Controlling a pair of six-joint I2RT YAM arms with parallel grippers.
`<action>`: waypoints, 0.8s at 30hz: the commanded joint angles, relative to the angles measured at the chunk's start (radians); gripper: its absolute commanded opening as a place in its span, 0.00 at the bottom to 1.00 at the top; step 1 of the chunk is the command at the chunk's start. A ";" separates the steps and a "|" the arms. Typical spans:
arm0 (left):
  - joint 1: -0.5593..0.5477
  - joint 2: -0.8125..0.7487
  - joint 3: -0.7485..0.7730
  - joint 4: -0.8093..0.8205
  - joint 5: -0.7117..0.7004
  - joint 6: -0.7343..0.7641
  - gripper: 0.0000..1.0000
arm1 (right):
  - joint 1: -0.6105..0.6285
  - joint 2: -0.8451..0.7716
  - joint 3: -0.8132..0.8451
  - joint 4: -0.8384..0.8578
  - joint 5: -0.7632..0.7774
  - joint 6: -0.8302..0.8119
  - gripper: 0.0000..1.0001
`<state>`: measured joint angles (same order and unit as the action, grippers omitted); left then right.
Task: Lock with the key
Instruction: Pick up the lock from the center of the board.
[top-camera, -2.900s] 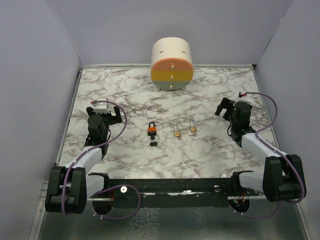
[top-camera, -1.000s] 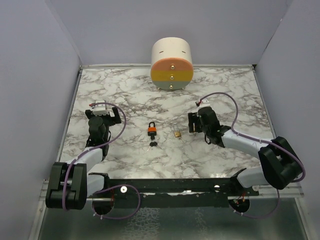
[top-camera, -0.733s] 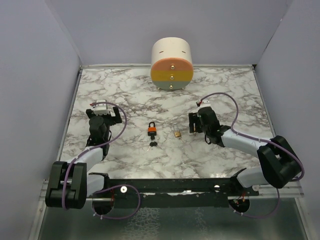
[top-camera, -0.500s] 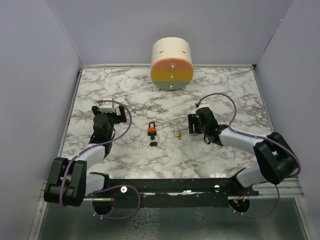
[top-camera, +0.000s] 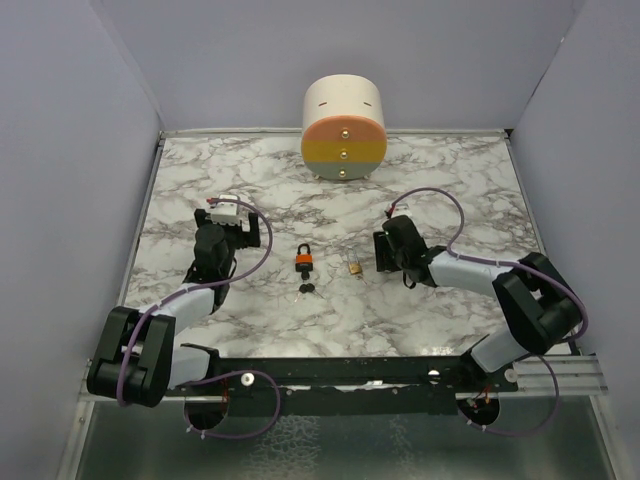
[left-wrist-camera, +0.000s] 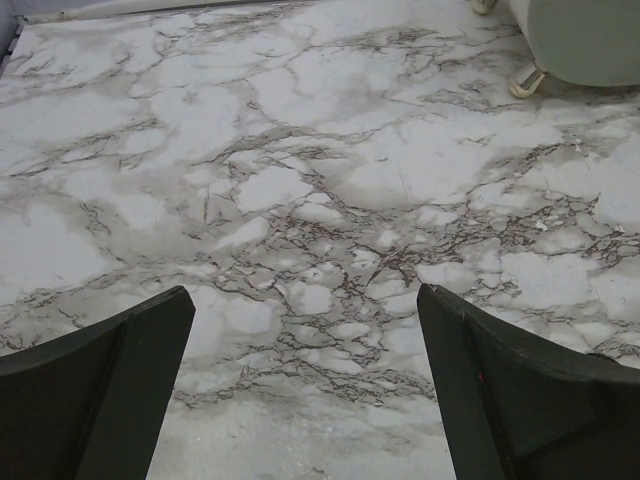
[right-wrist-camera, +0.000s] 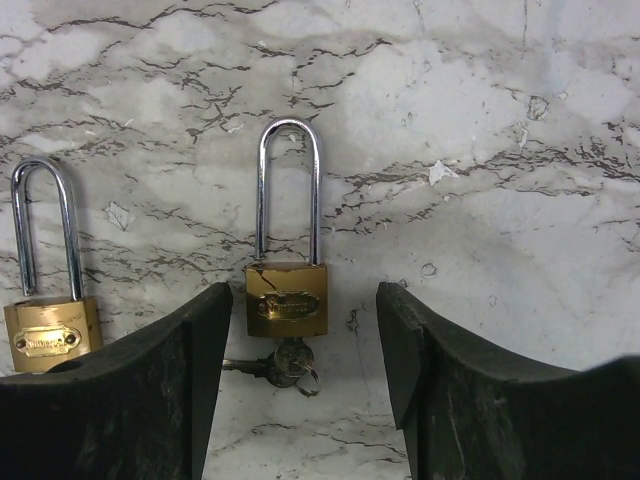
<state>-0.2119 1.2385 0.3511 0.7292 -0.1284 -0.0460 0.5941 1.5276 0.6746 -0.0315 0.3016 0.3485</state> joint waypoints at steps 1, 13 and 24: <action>-0.005 0.006 0.018 0.011 -0.005 0.012 0.99 | 0.020 0.029 0.044 -0.036 0.057 0.032 0.60; -0.006 0.006 0.018 0.011 -0.020 0.011 0.99 | 0.049 0.049 0.065 -0.075 0.088 0.052 0.54; -0.006 0.004 0.015 0.011 -0.030 0.010 0.99 | 0.052 0.068 0.076 -0.095 0.100 0.079 0.49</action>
<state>-0.2119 1.2392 0.3515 0.7277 -0.1333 -0.0452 0.6361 1.5646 0.7219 -0.0875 0.3595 0.4065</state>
